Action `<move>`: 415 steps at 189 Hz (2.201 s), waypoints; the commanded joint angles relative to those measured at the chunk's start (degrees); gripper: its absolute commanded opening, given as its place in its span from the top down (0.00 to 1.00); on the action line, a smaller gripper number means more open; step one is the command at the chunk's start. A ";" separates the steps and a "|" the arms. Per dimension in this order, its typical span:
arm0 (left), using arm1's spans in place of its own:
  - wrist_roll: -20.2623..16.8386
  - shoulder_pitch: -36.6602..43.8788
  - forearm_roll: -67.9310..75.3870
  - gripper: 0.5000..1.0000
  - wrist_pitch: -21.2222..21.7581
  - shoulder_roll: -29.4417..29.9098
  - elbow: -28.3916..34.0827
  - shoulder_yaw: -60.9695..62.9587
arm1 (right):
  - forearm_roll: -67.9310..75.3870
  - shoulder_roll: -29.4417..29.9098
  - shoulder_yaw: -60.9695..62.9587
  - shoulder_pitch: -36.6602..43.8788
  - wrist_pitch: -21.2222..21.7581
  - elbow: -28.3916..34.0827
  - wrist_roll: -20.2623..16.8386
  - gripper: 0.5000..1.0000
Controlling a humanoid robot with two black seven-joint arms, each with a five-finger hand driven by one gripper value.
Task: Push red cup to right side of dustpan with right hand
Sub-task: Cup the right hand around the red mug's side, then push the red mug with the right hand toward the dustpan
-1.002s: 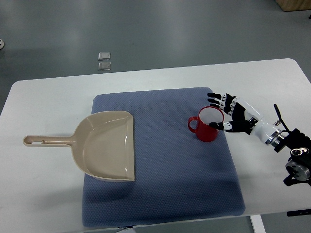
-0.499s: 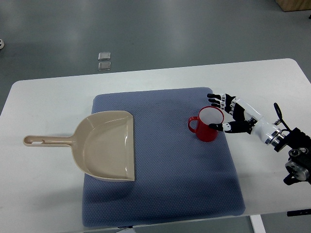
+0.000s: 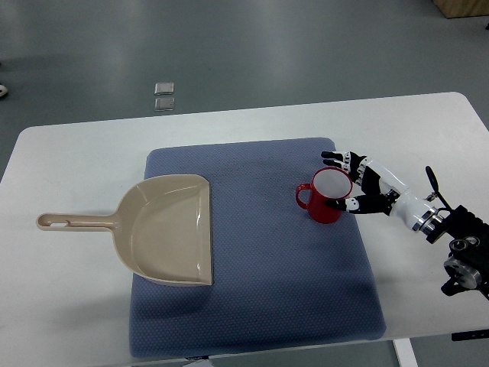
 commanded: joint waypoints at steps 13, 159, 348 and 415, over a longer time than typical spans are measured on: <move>-0.01 0.00 0.00 0.00 0.00 0.00 0.00 0.00 | -0.70 0.49 -0.01 -0.40 -1.53 0.01 0.00 0.14; -0.01 0.00 0.00 0.00 0.00 0.00 0.00 0.00 | -1.32 4.36 -0.71 -1.28 -6.10 -0.96 0.00 0.14; -0.01 0.00 0.00 0.00 0.00 0.00 0.00 0.00 | 4.31 10.43 -0.36 -1.98 -8.04 -1.40 0.00 0.14; -0.01 0.00 0.00 0.00 0.00 0.00 0.00 0.00 | 4.48 11.30 -0.45 -2.69 -7.60 -1.75 0.00 0.14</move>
